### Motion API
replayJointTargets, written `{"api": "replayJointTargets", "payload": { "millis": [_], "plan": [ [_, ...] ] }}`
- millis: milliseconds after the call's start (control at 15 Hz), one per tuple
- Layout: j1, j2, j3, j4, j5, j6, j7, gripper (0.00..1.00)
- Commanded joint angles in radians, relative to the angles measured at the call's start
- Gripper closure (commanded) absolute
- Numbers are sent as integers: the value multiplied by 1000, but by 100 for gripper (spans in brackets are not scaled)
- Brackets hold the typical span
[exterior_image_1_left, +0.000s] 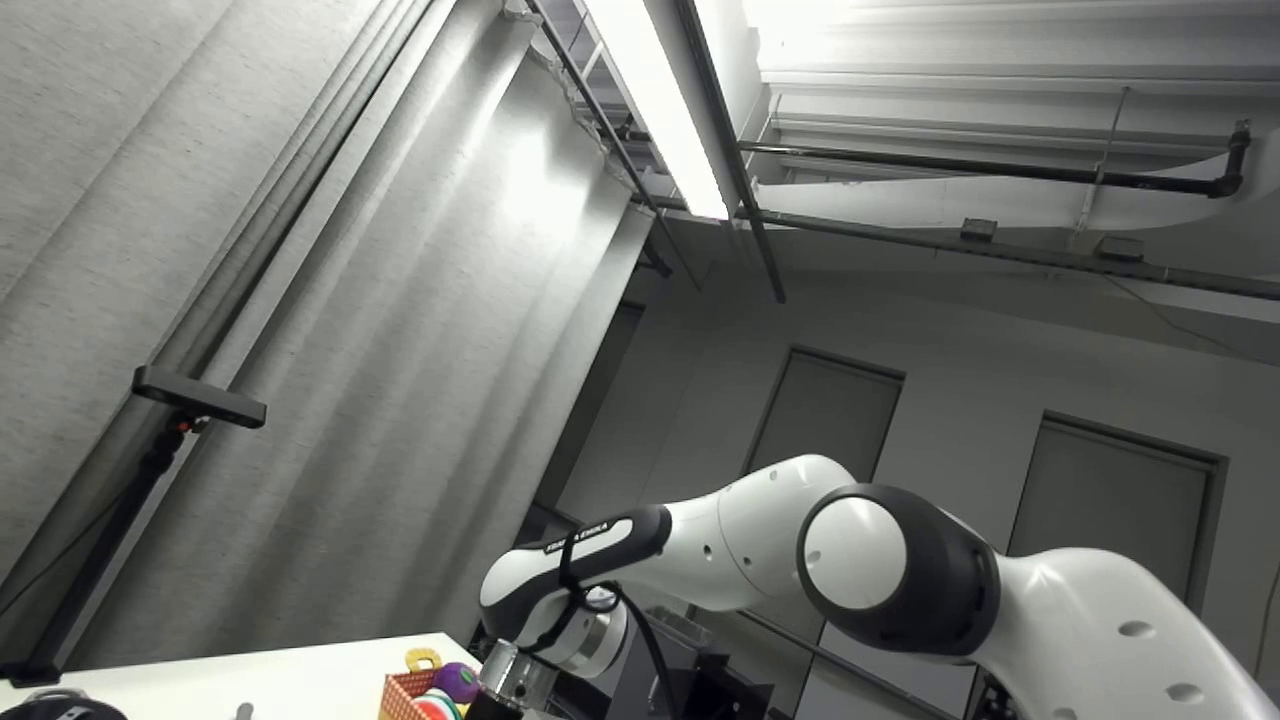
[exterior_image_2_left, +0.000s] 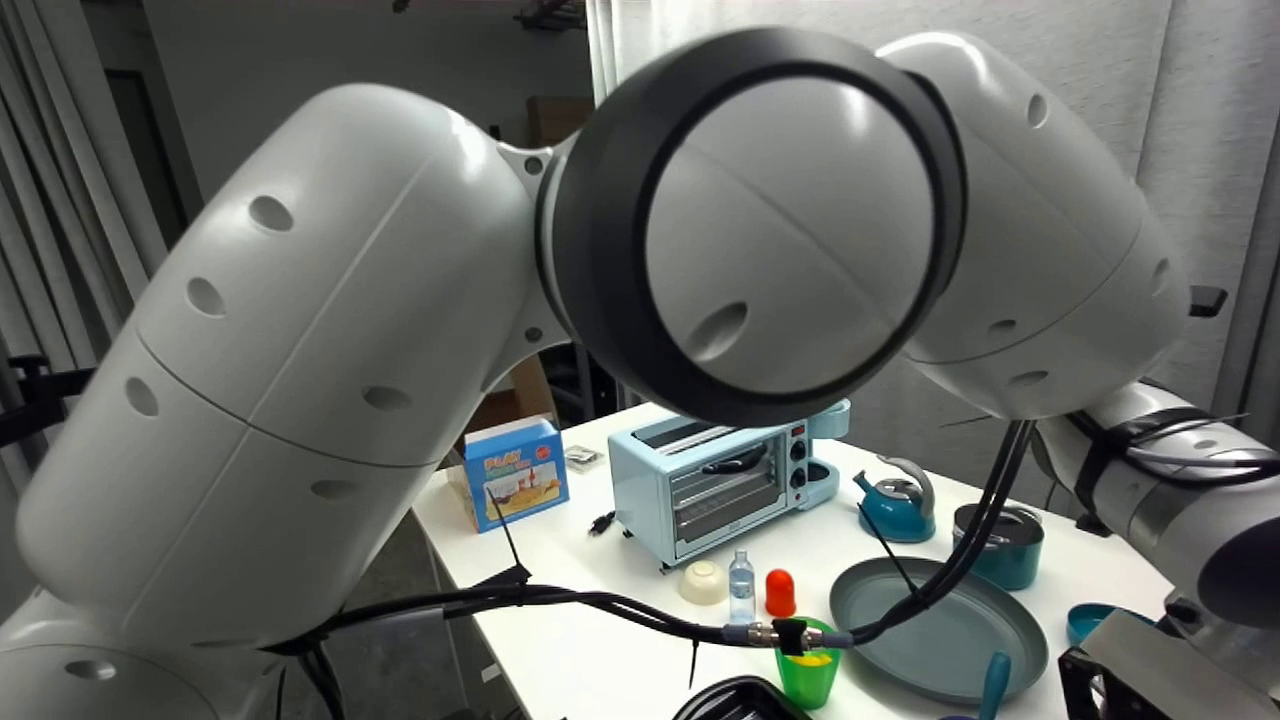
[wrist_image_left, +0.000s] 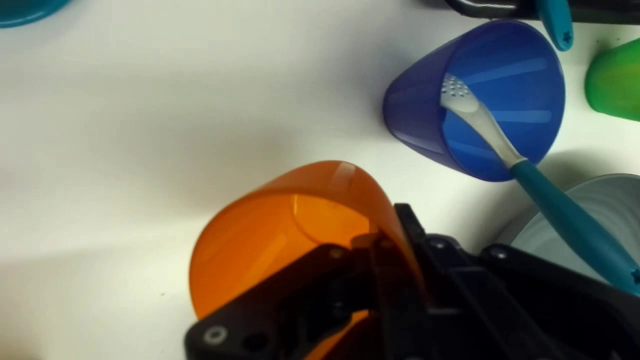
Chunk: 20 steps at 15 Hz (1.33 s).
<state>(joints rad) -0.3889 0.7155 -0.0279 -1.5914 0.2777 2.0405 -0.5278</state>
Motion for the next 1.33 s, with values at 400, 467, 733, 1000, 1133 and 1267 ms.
{"api": "replayJointTargets", "payload": {
  "millis": [400, 467, 733, 1000, 1133, 1267],
  "plan": [
    [52, -50, -46, -53, -201, 127, 49, 99],
    [53, -49, -47, -52, -214, 134, 56, 99],
    [143, -122, -68, -232, -298, 280, 204, 99],
    [217, -172, -78, -370, -357, 357, 326, 99],
    [242, -190, -82, -412, -377, 376, 370, 99],
    [261, -203, -95, -440, -403, 394, 402, 99]
  ]
}}
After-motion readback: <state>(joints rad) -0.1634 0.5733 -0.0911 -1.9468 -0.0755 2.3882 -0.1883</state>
